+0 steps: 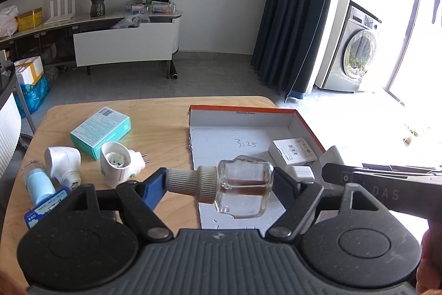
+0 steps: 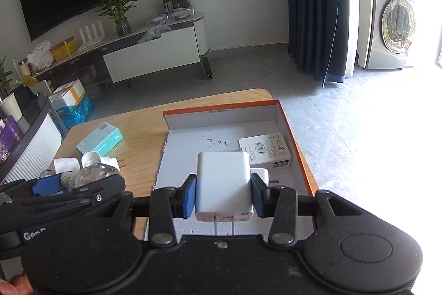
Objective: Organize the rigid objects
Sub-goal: 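Lift and carry the glass bottle and white charger toward the orange-rimmed box, then lower the white charger into the box and open right gripper while left gripper holds the bottle above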
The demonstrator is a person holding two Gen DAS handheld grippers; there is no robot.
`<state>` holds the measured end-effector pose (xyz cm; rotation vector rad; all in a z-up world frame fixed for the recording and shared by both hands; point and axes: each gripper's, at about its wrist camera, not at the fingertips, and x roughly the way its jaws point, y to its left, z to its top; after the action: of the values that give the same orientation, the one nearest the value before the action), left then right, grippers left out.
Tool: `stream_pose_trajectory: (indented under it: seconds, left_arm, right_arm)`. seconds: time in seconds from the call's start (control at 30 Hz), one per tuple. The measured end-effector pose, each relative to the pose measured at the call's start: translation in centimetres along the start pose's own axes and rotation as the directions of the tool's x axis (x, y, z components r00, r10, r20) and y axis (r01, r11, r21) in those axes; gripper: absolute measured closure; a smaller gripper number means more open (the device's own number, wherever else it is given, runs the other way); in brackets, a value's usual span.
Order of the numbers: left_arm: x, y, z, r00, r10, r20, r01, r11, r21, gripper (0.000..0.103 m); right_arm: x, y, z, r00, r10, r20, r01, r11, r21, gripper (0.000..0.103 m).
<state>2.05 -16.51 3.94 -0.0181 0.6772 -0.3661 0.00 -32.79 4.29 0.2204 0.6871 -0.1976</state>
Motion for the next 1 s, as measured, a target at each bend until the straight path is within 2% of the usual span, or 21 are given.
stream_pose_trajectory:
  seconds: [1.0]
  left_arm:
    - [3.4,-2.8,1.1,0.999,-0.035,-0.035,0.037,0.998,0.057,0.022]
  right_arm:
    - [3.0,-3.1,2.3,0.999,-0.038,-0.005,0.038,0.999,0.016,0.053]
